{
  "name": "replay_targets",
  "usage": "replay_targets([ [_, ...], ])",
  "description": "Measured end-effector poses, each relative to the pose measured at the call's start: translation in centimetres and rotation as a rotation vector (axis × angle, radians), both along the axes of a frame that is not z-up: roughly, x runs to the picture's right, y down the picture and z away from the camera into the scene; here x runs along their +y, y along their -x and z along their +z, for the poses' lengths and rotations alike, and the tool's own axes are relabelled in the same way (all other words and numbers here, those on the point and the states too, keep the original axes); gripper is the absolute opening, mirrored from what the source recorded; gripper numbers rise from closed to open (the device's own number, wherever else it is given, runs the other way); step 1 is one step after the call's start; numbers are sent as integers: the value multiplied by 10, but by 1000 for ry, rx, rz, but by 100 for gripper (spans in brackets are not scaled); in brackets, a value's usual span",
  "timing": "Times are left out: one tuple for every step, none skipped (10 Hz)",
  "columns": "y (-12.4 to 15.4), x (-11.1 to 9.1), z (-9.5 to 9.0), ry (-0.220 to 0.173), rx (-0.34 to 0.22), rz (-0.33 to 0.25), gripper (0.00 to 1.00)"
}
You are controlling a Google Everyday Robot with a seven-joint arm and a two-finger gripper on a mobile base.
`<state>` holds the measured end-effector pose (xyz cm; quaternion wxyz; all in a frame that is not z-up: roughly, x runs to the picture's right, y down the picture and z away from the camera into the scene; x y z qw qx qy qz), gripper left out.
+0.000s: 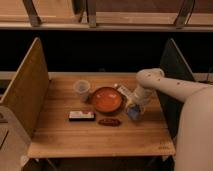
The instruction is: Place the white sponge in the ceramic cup
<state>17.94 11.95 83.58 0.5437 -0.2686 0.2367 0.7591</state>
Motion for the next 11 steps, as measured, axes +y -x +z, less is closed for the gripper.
replay_targets([
  [-2, -17, -11, -61, -2, -7, 0],
  [6, -45, -24, -155, -16, -36, 0],
  [20, -72, -36, -240, -37, -74, 0],
  [36, -94, -47, -309, -57, -113, 0],
  [63, -120, -61, -396, -93, -166, 0],
  [88, -137, -72, -460, -129, -216, 0],
  [111, -149, -80, -506, -160, -256, 0],
  [145, -164, -91, -556, -207, -305, 0],
  [156, -166, -94, -567, -223, -316, 0],
  [151, -166, -93, -565, -215, -316, 0],
  [147, -166, -93, -565, -210, -316, 0],
])
